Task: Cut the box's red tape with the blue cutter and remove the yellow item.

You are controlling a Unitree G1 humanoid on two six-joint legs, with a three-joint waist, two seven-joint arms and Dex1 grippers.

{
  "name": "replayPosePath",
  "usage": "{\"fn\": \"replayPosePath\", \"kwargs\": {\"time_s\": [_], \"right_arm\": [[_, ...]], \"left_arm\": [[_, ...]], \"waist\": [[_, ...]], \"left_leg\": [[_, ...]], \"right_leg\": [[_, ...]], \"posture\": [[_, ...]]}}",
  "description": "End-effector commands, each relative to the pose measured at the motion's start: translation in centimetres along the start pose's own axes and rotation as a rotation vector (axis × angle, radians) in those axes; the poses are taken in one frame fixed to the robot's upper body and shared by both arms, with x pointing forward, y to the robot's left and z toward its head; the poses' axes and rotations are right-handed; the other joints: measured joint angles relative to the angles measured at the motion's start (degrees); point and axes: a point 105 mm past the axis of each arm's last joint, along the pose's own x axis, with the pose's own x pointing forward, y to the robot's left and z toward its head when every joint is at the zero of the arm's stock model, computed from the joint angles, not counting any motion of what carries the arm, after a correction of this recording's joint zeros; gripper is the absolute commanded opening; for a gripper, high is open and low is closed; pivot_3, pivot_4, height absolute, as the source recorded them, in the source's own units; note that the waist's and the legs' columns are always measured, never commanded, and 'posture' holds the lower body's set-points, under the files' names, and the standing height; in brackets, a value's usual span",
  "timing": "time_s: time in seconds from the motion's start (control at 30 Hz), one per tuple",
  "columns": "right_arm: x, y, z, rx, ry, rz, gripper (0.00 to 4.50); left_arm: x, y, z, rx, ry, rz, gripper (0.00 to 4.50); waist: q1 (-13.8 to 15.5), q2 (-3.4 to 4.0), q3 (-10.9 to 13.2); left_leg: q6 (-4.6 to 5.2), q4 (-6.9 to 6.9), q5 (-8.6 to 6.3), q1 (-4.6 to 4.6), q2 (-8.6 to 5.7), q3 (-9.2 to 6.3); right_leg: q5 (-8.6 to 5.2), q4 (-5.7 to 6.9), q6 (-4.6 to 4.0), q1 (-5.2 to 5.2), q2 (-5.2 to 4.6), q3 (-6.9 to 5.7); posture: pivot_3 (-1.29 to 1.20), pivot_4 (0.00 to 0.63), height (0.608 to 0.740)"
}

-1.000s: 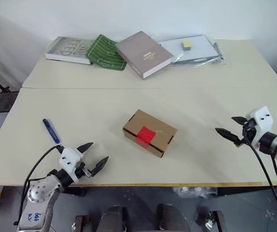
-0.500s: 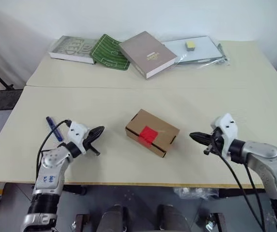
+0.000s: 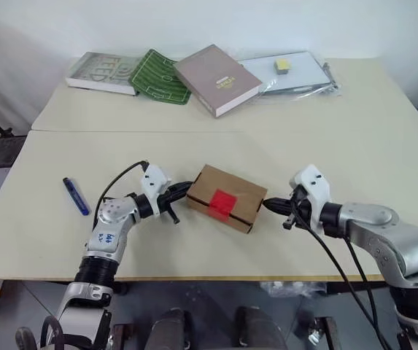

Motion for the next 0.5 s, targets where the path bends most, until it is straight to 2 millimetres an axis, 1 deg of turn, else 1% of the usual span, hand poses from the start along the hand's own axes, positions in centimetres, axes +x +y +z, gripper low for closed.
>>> {"fn": "replayPosePath", "kwargs": {"time_s": [0.03, 0.13, 0.23, 0.3, 0.33, 0.37, 0.4, 0.43, 0.5], "right_arm": [[1.1, 0.7, 2.2, -0.050, -0.055, 0.071, 0.00], [2.3, -0.6, 3.8, -0.073, -0.084, 0.069, 0.00], [3.6, -1.5, 4.8, -0.095, -0.110, 0.054, 0.00], [4.2, -2.0, 5.9, -0.109, -0.162, 0.046, 0.00], [4.4, -2.8, 6.5, -0.109, -0.195, 0.010, 0.00], [4.4, -3.3, 6.9, -0.109, -0.216, -0.016, 0.00], [4.0, -4.1, 7.3, -0.119, -0.232, -0.064, 0.00], [3.4, -4.9, 7.8, -0.138, -0.249, -0.109, 0.00], [2.0, -6.3, 7.9, -0.148, -0.244, -0.185, 0.00]], "left_arm": [[1.0, -4.2, 1.4, -0.012, -0.027, -0.222, 0.03], [0.2, -6.2, 1.2, -0.053, 0.030, -0.325, 0.03], [-0.2, -7.6, 1.4, -0.075, 0.059, -0.390, 0.03], [-0.5, -8.4, 1.5, -0.090, 0.076, -0.428, 0.03], [-0.8, -8.6, 1.5, -0.093, 0.079, -0.435, 0.03], [-1.0, -8.8, 1.6, -0.095, 0.081, -0.436, 0.03], [-1.5, -8.4, 1.4, -0.093, 0.095, -0.415, 0.03], [-2.1, -8.0, 1.2, -0.090, 0.112, -0.387, 0.03], [-3.2, -6.7, 0.8, -0.091, 0.139, -0.311, 0.03]], "waist": [[-0.3, -0.01, 0.0], [-0.7, -0.03, 0.0], [-0.7, -0.03, 0.0], [-0.7, -0.03, 0.0], [-0.7, -0.03, 0.0], [-0.7, -0.03, 0.0], [-0.6, -0.03, 0.0], [-0.5, -0.03, 0.0], [-0.5, -0.03, 0.0]], "left_leg": [[0.00, 0.00, 0.00, 0.00, -0.01, 0.00], [0.00, 0.03, 0.00, 0.00, -0.03, 0.01], [0.00, 0.02, 0.00, 0.01, 0.00, 0.01], [0.00, 0.02, 0.00, 0.00, 0.00, 0.00], [0.00, 0.02, 0.00, 0.00, 0.00, 0.01], [0.00, 0.02, 0.00, -0.01, 0.00, 0.00], [0.00, 0.02, 0.00, -0.02, 0.00, 0.01], [0.00, 0.02, 0.00, -0.04, -0.01, 0.00], [0.00, 0.03, 0.00, -0.06, -0.03, -0.01]], "right_leg": [[0.00, 0.01, 0.00, 0.00, -0.01, 0.01], [0.00, 0.02, 0.00, 0.00, -0.04, 0.05], [0.00, 0.02, 0.00, 0.00, -0.01, 0.05], [0.00, 0.02, 0.00, 0.00, -0.01, 0.06], [0.00, 0.03, 0.00, 0.00, 0.01, 0.07], [0.00, 0.03, 0.00, -0.02, 0.01, 0.07], [0.00, 0.04, 0.00, -0.03, 0.00, 0.08], [0.00, 0.05, 0.00, -0.04, -0.02, 0.08], [0.00, 0.06, 0.00, -0.06, -0.06, 0.08]], "posture": [[0.00, 0.150, 0.740], [0.00, 0.150, 0.740], [0.00, 0.150, 0.740], [0.00, 0.150, 0.740], [0.00, 0.150, 0.740], [0.00, 0.150, 0.740], [0.00, 0.150, 0.740], [0.00, 0.150, 0.740], [0.00, 0.150, 0.740]]}}
